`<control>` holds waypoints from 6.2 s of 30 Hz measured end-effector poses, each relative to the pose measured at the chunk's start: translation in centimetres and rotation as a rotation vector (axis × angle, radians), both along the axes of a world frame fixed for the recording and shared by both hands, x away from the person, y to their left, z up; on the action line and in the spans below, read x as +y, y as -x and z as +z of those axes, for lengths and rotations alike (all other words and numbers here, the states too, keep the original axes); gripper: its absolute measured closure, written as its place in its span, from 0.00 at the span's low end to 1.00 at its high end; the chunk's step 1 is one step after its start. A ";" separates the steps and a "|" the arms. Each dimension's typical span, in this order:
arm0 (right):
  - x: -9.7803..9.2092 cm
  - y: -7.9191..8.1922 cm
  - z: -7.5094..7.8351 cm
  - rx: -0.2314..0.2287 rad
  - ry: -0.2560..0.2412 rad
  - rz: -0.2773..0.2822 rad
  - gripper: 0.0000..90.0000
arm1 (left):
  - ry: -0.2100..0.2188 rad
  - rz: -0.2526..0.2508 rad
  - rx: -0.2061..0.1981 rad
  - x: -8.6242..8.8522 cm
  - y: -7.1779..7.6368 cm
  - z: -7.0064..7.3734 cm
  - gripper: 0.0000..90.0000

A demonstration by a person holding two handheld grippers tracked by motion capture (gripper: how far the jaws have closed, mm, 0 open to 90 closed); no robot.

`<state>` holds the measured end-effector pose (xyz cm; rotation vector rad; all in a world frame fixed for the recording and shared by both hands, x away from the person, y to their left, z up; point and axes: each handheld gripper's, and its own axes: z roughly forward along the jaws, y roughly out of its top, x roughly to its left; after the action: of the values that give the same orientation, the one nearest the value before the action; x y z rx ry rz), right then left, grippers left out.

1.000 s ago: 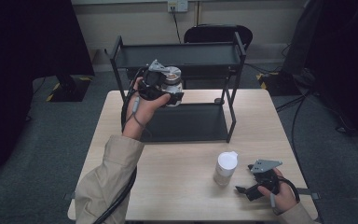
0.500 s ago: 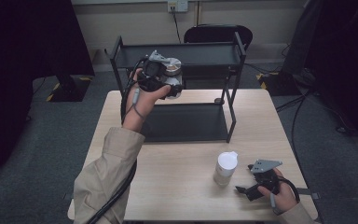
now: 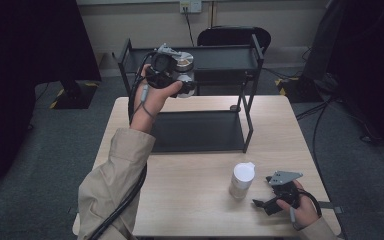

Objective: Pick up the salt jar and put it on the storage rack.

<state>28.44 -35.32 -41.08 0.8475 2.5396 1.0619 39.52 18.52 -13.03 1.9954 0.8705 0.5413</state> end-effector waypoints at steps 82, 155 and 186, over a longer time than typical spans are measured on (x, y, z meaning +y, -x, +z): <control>0.0 0.1 0.0 -0.002 0.000 0.000 0.00 | -0.003 0.196 0.006 -2.3 -6.3 2.7 0.34; -0.1 0.2 0.0 -0.003 0.001 -0.001 0.00 | 0.145 0.212 -0.013 -0.3 0.7 -1.9 0.01; -0.1 0.2 0.0 -0.003 0.000 -0.001 0.00 | 0.156 0.169 0.019 0.1 3.1 -8.4 0.02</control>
<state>28.26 -35.43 -41.11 0.8464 2.5361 1.0620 36.39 18.63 -21.45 1.7991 1.0668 0.5328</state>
